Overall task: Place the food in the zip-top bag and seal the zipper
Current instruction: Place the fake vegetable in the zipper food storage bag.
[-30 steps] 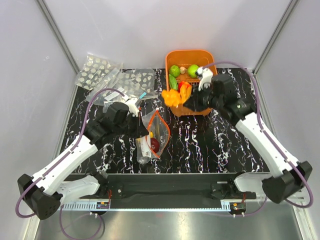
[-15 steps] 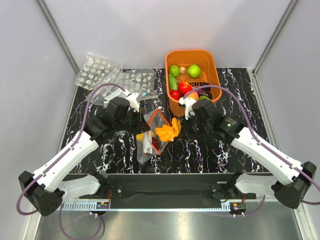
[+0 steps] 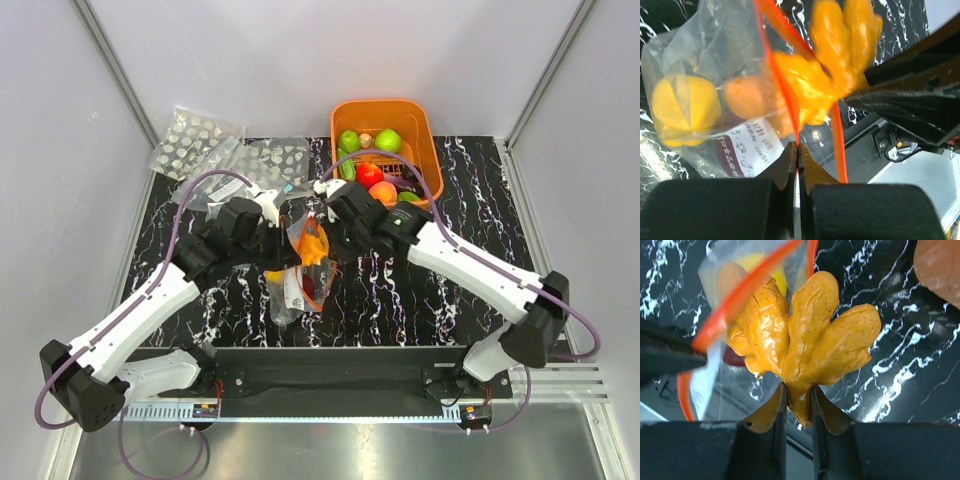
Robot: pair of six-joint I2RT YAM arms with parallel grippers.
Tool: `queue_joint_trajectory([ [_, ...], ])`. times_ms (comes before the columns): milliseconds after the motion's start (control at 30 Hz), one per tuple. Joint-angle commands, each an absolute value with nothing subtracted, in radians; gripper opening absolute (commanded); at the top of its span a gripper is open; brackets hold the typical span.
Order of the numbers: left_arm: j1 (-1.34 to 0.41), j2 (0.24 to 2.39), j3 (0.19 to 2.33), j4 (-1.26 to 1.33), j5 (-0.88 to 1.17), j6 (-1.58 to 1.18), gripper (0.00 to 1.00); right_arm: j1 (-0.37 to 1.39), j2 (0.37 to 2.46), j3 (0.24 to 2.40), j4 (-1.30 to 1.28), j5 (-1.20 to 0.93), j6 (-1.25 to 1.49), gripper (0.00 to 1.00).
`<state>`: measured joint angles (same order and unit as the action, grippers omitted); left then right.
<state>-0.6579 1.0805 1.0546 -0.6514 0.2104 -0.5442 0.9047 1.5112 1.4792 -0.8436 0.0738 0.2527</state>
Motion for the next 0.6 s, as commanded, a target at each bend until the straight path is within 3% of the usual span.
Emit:
queue_joint_trajectory([
  [0,-0.661,1.061,1.045,-0.584,0.239,-0.560,0.00,0.928,1.572,1.571,-0.854,0.140,0.297,0.15],
  [333,-0.660,1.040,1.049,-0.598,0.203,-0.554,0.00,0.991,1.670,1.621,-0.830,0.164,0.347,0.20],
  [400,-0.660,1.037,1.046,-0.603,0.203,-0.555,0.00,0.997,1.675,1.602,-0.809,0.195,0.370,0.33],
  [433,-0.661,1.034,1.043,-0.601,0.201,-0.555,0.00,0.999,1.674,1.585,-0.761,0.198,0.371,0.51],
  [467,-0.661,1.028,1.037,-0.601,0.198,-0.557,0.00,0.999,1.658,1.548,-0.737,0.201,0.374,0.59],
  [567,-0.658,1.022,1.029,-0.606,0.192,-0.557,0.00,0.999,1.611,1.493,-0.671,0.199,0.388,0.74],
])
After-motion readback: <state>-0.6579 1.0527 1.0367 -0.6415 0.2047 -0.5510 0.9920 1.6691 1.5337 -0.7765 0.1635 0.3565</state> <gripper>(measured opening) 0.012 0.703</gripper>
